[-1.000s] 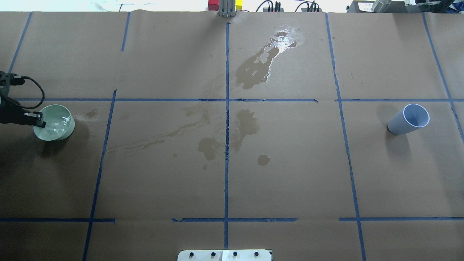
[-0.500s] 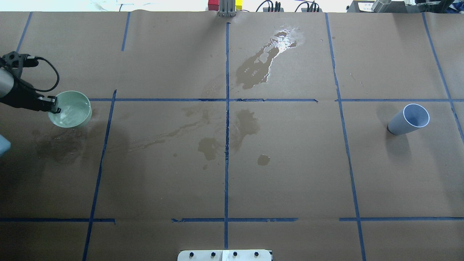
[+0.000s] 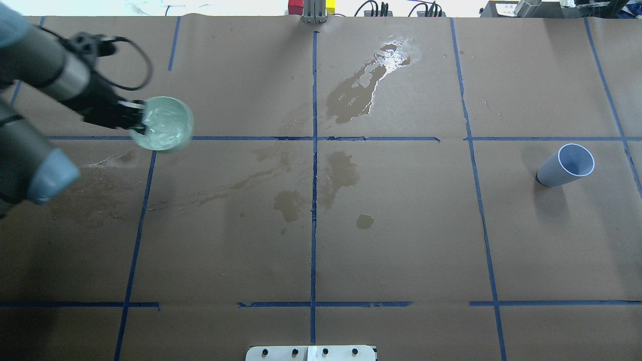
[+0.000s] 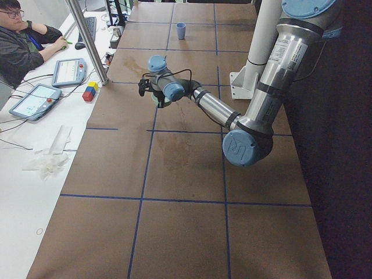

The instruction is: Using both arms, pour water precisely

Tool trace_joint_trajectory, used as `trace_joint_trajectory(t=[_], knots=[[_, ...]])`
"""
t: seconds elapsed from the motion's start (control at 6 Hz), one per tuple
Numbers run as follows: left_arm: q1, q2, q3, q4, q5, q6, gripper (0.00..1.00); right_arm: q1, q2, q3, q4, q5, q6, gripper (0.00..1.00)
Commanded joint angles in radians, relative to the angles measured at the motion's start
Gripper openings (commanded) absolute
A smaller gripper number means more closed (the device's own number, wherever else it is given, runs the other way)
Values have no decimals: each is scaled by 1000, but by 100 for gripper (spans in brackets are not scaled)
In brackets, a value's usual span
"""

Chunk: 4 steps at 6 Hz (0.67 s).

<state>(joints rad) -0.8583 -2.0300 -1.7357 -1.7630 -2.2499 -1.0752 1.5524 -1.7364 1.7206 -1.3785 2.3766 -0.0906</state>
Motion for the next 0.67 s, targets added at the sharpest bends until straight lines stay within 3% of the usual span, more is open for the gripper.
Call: trace_joint_trajectory(t=[0.0, 0.5], knots=[[112, -123, 46, 8, 4, -142, 0, 0, 0, -3, 1, 4, 0, 100], [211, -226, 178, -37, 131, -192, 0, 0, 0, -3, 2, 9, 2, 100]])
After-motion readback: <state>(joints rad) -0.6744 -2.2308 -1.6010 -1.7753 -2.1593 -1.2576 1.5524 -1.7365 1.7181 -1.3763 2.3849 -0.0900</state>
